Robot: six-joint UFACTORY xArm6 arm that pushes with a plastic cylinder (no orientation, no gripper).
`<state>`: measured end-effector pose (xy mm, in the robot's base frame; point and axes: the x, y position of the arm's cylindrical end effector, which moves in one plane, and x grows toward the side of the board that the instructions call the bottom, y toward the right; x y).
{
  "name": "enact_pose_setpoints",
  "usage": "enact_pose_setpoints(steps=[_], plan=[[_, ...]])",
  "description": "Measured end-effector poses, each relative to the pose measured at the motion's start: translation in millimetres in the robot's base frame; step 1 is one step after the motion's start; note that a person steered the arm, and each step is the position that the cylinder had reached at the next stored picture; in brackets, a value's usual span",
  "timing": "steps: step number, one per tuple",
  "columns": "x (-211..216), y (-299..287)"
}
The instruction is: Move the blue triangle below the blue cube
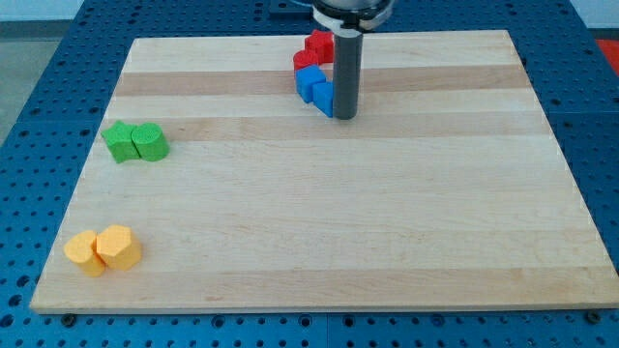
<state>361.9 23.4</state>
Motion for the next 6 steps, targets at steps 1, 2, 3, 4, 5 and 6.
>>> enact_pose_setpoints(steps=[1,2,3,4,5,6], plan=[[-2,-8],[-2,-14],[-2,-16],[-2,-18],[-2,-20],[-2,-28]])
